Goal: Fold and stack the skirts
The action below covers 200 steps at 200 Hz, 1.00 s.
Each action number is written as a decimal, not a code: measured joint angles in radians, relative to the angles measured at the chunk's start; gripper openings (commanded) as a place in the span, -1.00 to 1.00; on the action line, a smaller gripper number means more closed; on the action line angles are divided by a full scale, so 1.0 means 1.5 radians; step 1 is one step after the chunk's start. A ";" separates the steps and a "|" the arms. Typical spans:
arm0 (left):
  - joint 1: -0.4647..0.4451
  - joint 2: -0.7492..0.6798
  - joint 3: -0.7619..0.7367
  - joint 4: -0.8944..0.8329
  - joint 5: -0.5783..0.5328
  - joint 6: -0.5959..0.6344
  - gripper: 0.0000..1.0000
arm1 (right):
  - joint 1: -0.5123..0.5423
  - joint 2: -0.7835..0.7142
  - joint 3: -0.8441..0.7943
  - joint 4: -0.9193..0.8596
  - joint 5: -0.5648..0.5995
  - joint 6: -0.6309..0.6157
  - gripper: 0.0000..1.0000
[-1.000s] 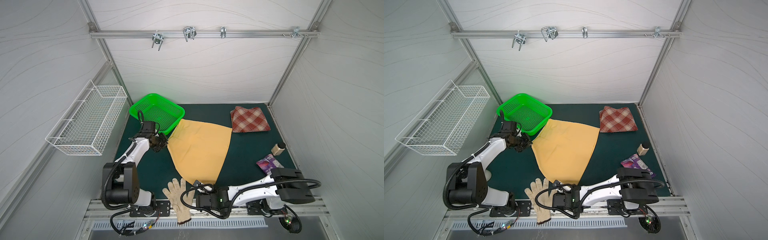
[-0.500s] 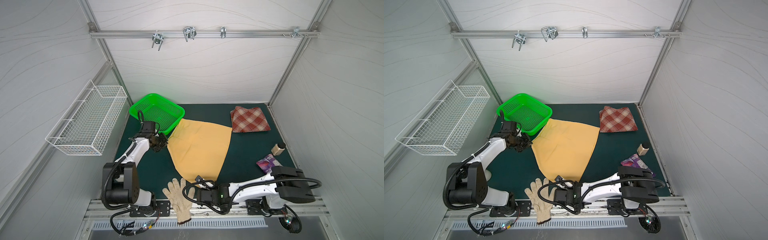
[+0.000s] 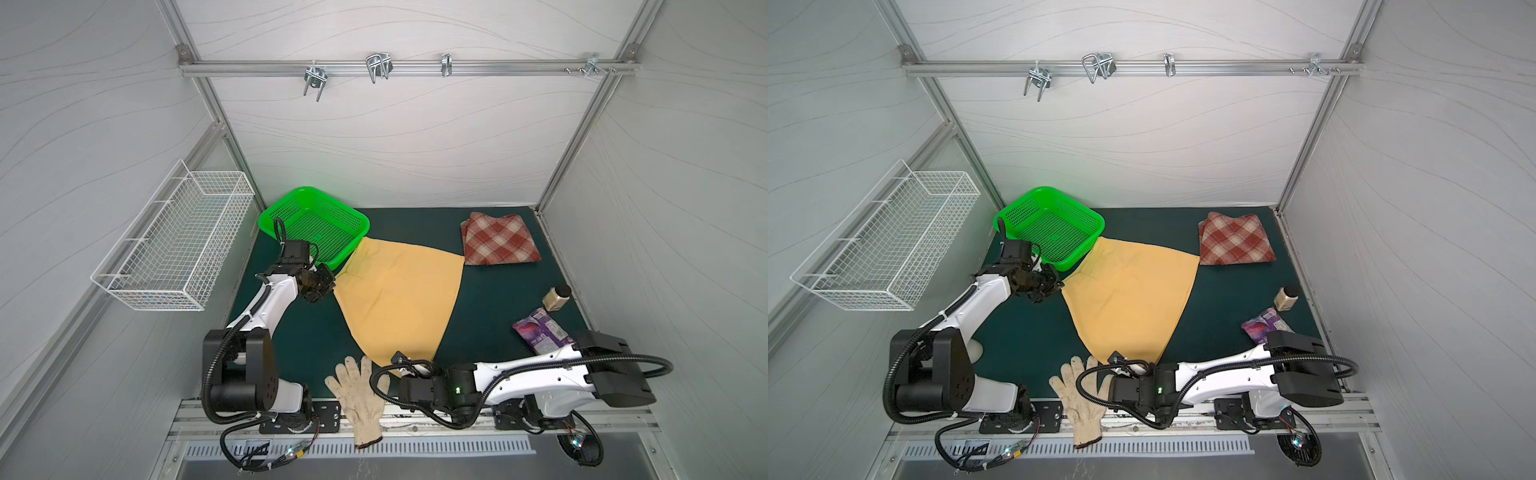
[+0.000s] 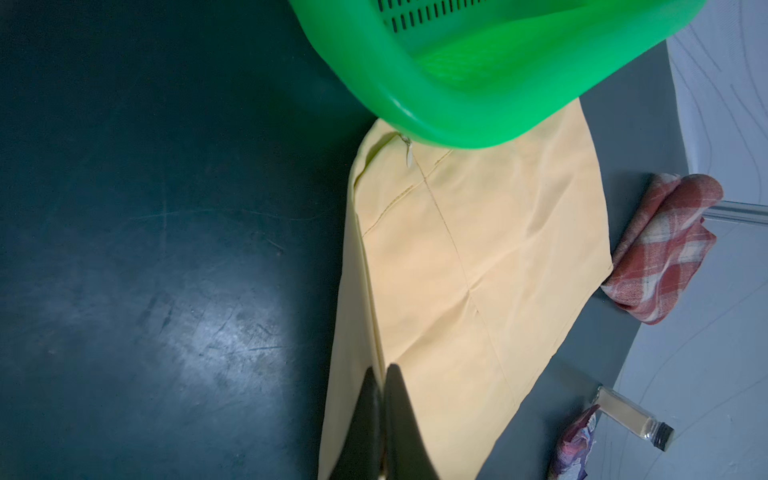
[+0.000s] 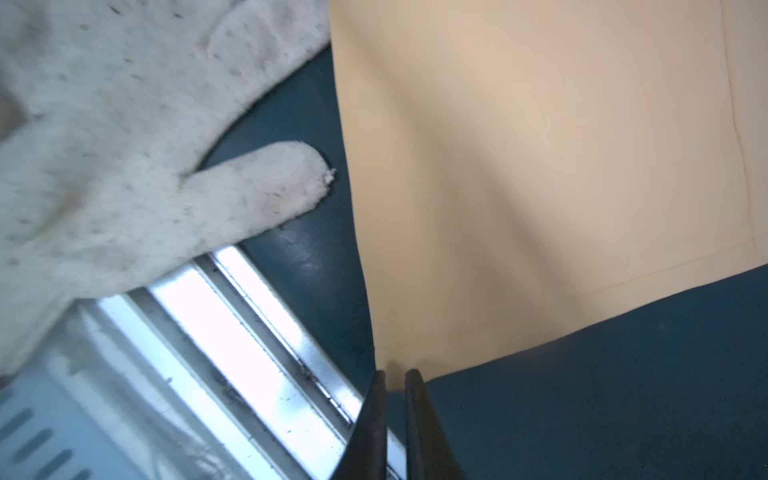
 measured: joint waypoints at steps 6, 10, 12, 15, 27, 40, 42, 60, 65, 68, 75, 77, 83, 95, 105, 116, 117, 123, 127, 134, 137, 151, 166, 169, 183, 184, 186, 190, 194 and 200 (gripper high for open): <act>0.000 -0.009 0.001 -0.004 0.000 0.000 -1.00 | 0.001 -0.003 0.006 -0.001 -0.009 0.000 -0.77; 0.000 -0.014 0.002 -0.007 0.000 0.000 -1.00 | 0.002 -0.005 0.009 -0.001 -0.014 0.000 -0.77; 0.000 -0.018 0.002 -0.010 0.000 0.000 -1.00 | 0.002 -0.007 0.011 -0.001 -0.018 0.000 -0.77; 0.000 -0.023 0.002 -0.012 0.000 0.000 -1.00 | 0.002 -0.009 0.013 0.000 -0.022 0.000 -0.77; 0.000 -0.046 0.005 -0.022 0.000 0.001 -1.00 | 0.004 -0.022 0.017 0.001 -0.040 0.000 -0.77; 0.000 -0.071 0.011 -0.036 -0.001 0.003 -1.00 | 0.004 -0.040 0.017 0.001 -0.059 0.001 -0.77; 0.000 -0.074 0.012 -0.037 -0.001 0.004 -1.00 | 0.005 -0.043 0.017 0.001 -0.061 0.002 -0.78; 0.000 -0.110 0.022 -0.056 -0.005 0.008 -1.00 | 0.008 -0.068 0.019 0.000 -0.074 0.005 -0.61; 0.000 -0.119 0.024 -0.057 -0.005 0.009 -1.00 | 0.009 -0.074 0.021 -0.002 -0.074 0.006 -0.43; 0.000 -0.125 0.024 -0.057 -0.006 0.010 -1.00 | 0.009 -0.077 0.022 -0.002 -0.073 0.011 -0.31; 0.000 -0.134 0.026 -0.061 -0.007 0.012 -1.00 | 0.010 -0.083 0.023 -0.003 -0.070 0.013 -0.07; 0.000 -0.137 0.026 -0.062 -0.007 0.012 -1.00 | 0.010 -0.085 0.023 -0.004 -0.068 0.011 -0.01; 0.000 -0.140 0.028 -0.064 -0.007 0.014 -1.00 | 0.011 -0.088 0.023 -0.006 -0.063 0.013 0.17; 0.000 -0.138 0.030 -0.066 -0.007 0.020 -1.00 | 0.011 -0.089 0.021 -0.011 -0.050 0.015 0.30; 0.000 -0.129 0.030 -0.067 -0.005 0.023 -1.00 | 0.013 -0.088 0.016 -0.011 -0.039 0.013 0.32; 0.001 -0.115 0.029 -0.066 -0.003 0.025 -1.00 | 0.017 -0.083 0.010 -0.010 -0.031 0.012 0.33; 0.001 -0.114 0.029 -0.066 -0.003 0.025 -1.00 | 0.017 -0.082 0.009 -0.010 -0.030 0.012 0.33; 0.001 -0.106 0.026 -0.065 -0.002 0.025 -1.00 | 0.019 -0.074 0.007 -0.008 -0.026 0.012 0.34; 0.001 -0.101 0.024 -0.062 -0.002 0.025 -1.00 | 0.020 -0.067 0.007 -0.007 -0.023 0.011 0.34; 0.001 -0.095 0.019 -0.060 -0.002 0.025 -1.00 | 0.023 -0.052 0.007 -0.004 -0.018 0.010 0.34; 0.001 -0.092 0.017 -0.061 -0.002 0.025 -1.00 | 0.024 -0.044 0.007 -0.003 -0.014 0.009 0.34; 0.001 -0.080 0.011 -0.061 -0.001 0.025 -1.00 | 0.033 -0.006 0.012 -0.001 0.000 0.005 0.32; 0.001 -0.068 0.011 -0.058 -0.001 0.028 -1.00 | 0.043 0.042 0.027 -0.001 0.017 0.002 0.28; 0.001 -0.066 0.011 -0.058 -0.001 0.028 -1.00 | 0.044 0.050 0.031 -0.001 0.019 0.001 0.28; 0.001 -0.058 0.011 -0.054 -0.001 0.030 -1.00 | 0.048 0.087 0.051 -0.001 0.028 0.000 0.25; 0.001 -0.057 0.011 -0.054 -0.001 0.030 -1.00 | 0.048 0.088 0.053 -0.001 0.029 0.000 0.25; 0.001 -0.057 0.011 -0.054 -0.001 0.030 -1.00 | 0.048 0.093 0.055 0.000 0.030 -0.001 0.25; 0.001 -0.056 0.011 -0.054 -0.001 0.030 -1.00 | 0.048 0.101 0.061 0.000 0.033 -0.001 0.25; 0.001 -0.055 0.011 -0.054 -0.001 0.030 -1.00 | 0.048 0.109 0.066 0.001 0.035 -0.001 0.24; 0.001 -0.055 0.011 -0.054 -0.001 0.030 -1.00 | 0.049 0.120 0.073 0.001 0.039 -0.001 0.24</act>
